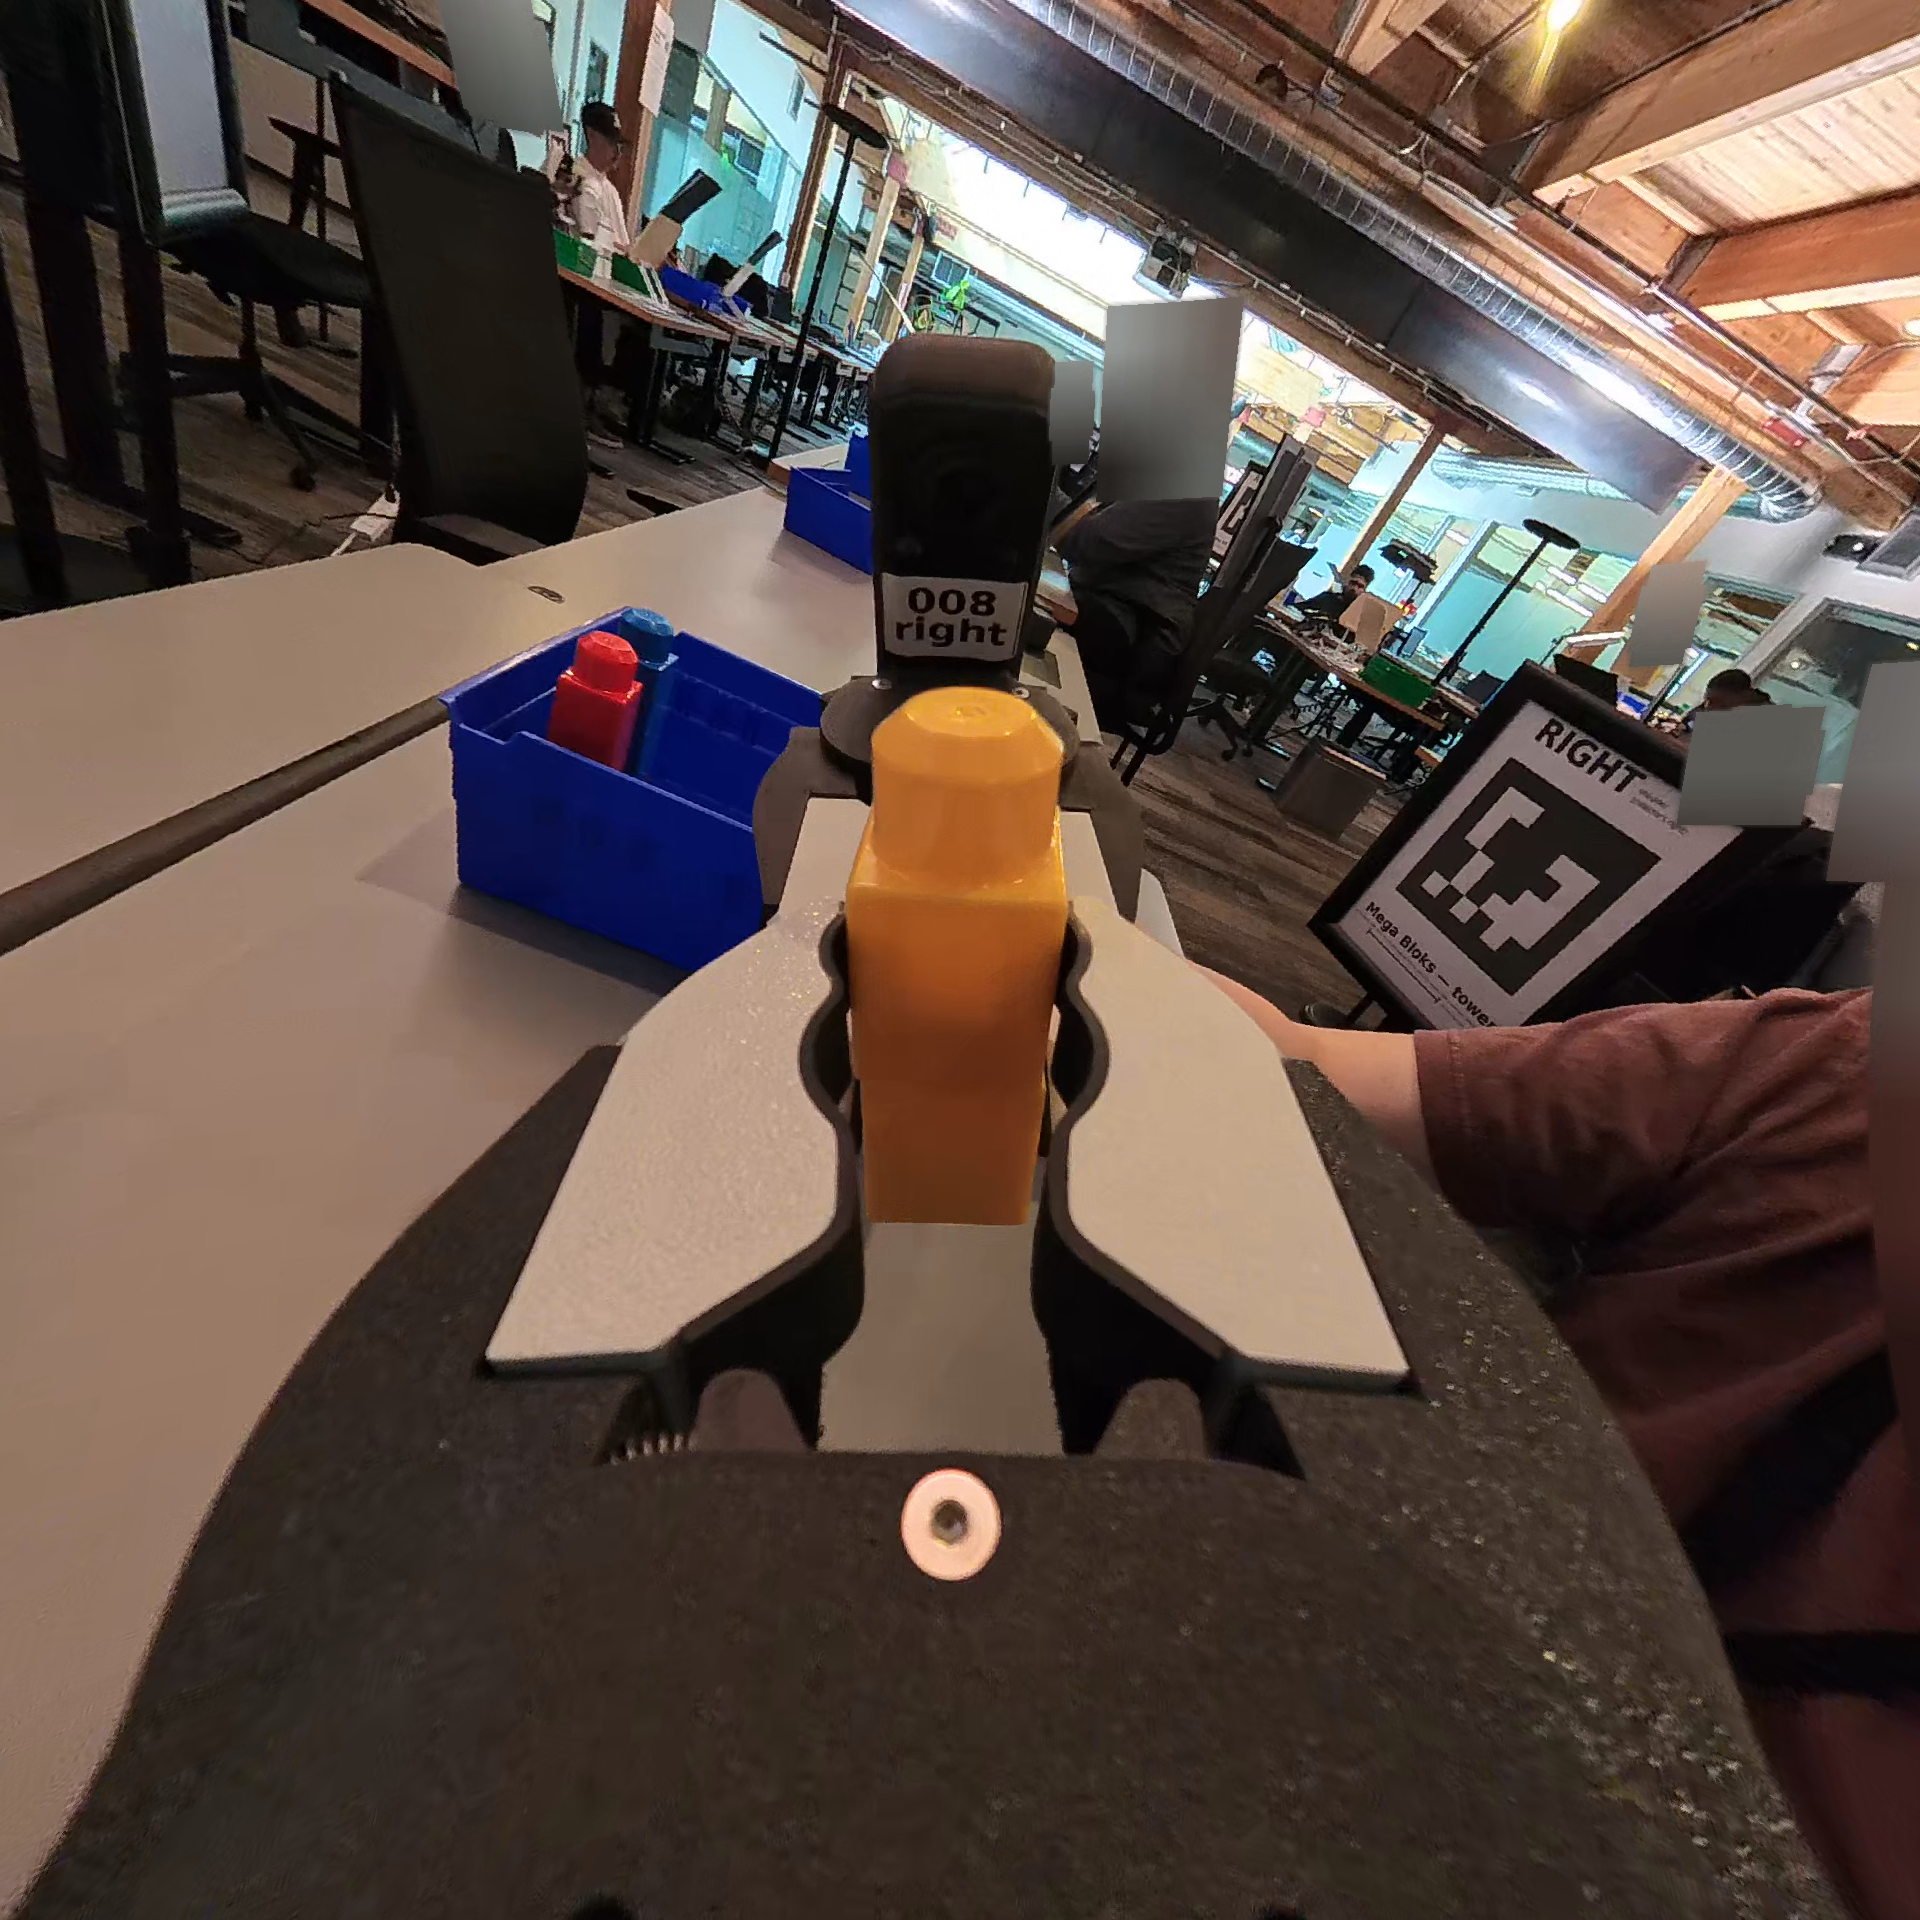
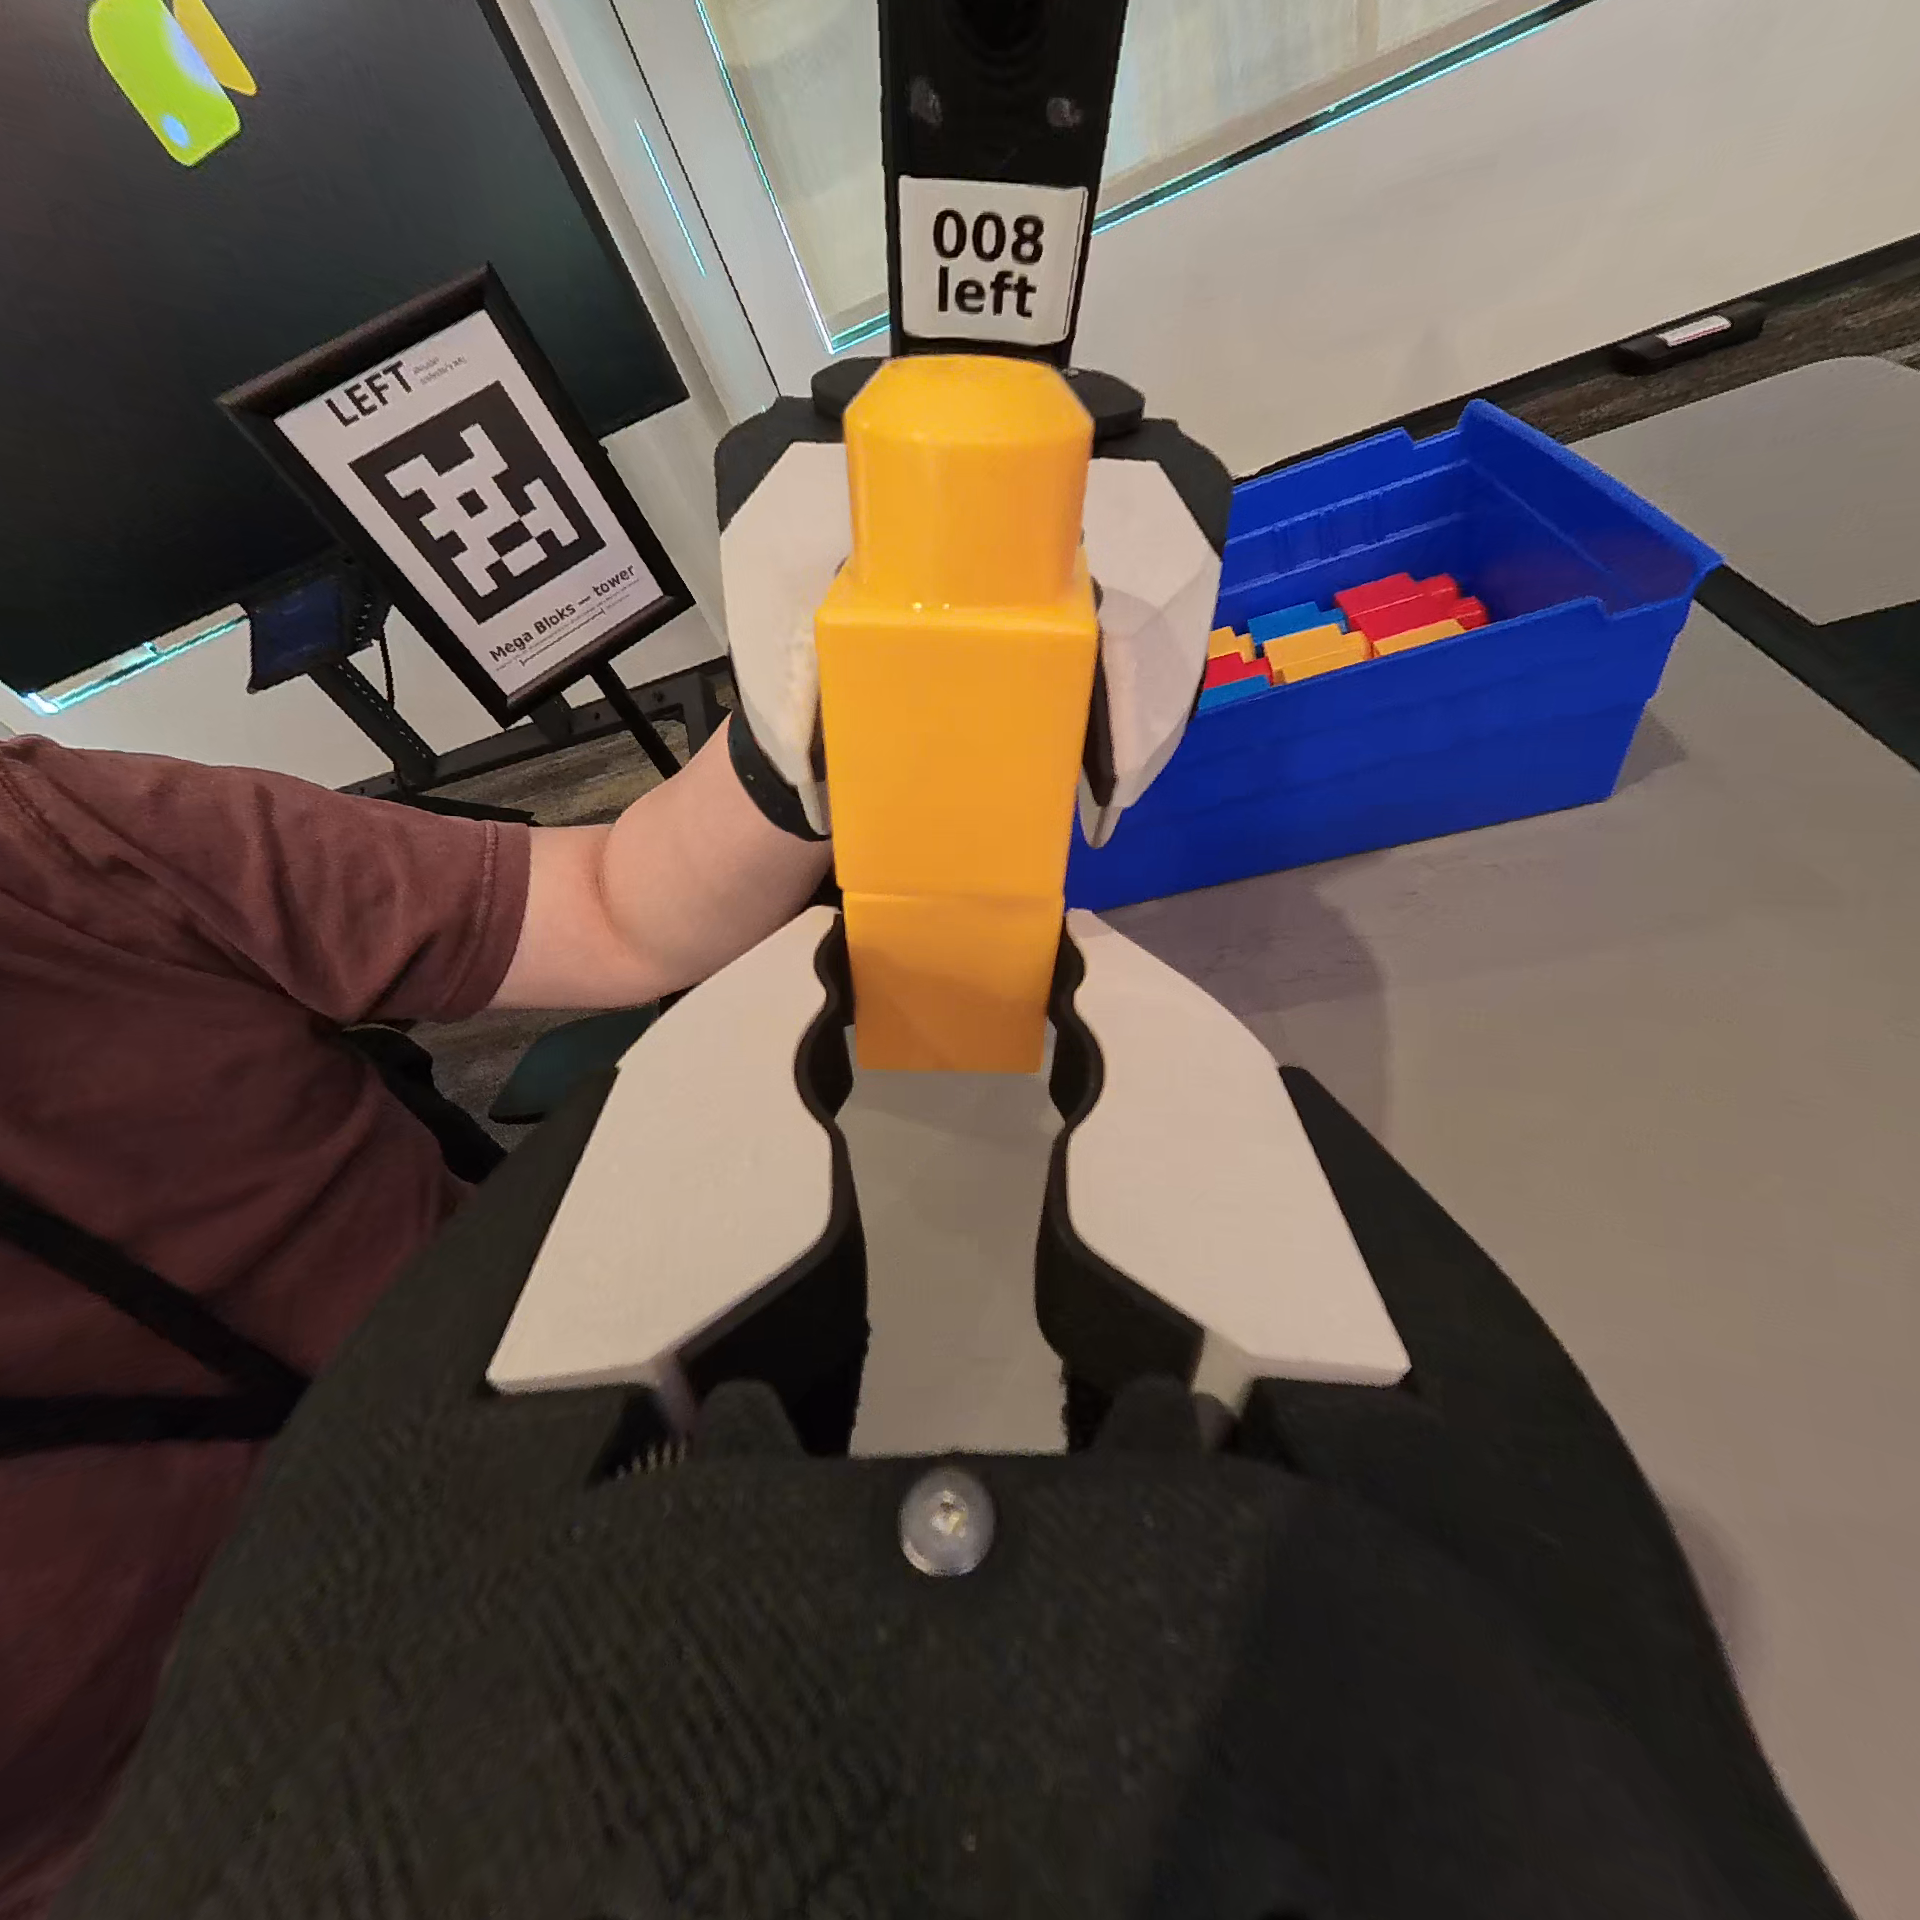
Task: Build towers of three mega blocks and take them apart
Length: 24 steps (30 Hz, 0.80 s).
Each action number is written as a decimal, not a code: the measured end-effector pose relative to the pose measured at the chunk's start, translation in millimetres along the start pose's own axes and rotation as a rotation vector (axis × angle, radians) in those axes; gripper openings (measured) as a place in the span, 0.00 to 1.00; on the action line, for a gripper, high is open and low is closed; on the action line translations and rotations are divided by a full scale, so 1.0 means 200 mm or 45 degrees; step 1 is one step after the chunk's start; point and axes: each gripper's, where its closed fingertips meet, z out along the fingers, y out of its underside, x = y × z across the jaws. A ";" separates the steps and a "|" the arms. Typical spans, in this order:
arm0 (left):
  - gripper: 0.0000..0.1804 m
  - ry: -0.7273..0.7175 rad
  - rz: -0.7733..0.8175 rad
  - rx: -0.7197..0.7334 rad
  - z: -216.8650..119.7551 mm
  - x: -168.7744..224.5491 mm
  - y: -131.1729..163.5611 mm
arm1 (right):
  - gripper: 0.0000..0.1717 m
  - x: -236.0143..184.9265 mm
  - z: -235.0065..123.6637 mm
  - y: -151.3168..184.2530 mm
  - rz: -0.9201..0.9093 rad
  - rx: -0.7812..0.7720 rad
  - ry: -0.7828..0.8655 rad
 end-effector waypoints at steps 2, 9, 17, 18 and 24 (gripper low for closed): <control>0.20 -0.017 -0.005 0.011 0.00 -0.01 0.00 | 0.21 0.01 0.00 0.00 0.015 0.010 -0.007; 0.20 -0.048 0.003 0.020 0.00 -0.02 -0.01 | 0.21 0.02 -0.01 0.00 0.021 0.012 0.014; 0.20 -0.054 -0.015 0.029 0.01 -0.03 -0.01 | 0.22 0.02 -0.01 -0.01 0.039 0.032 -0.006; 0.20 -0.040 -0.018 0.034 0.00 -0.02 -0.02 | 0.22 0.01 -0.02 -0.03 0.047 0.068 -0.032; 0.35 -0.112 0.056 0.004 -0.11 0.00 -0.07 | 0.22 -0.06 -0.11 -0.14 -0.019 0.216 -0.092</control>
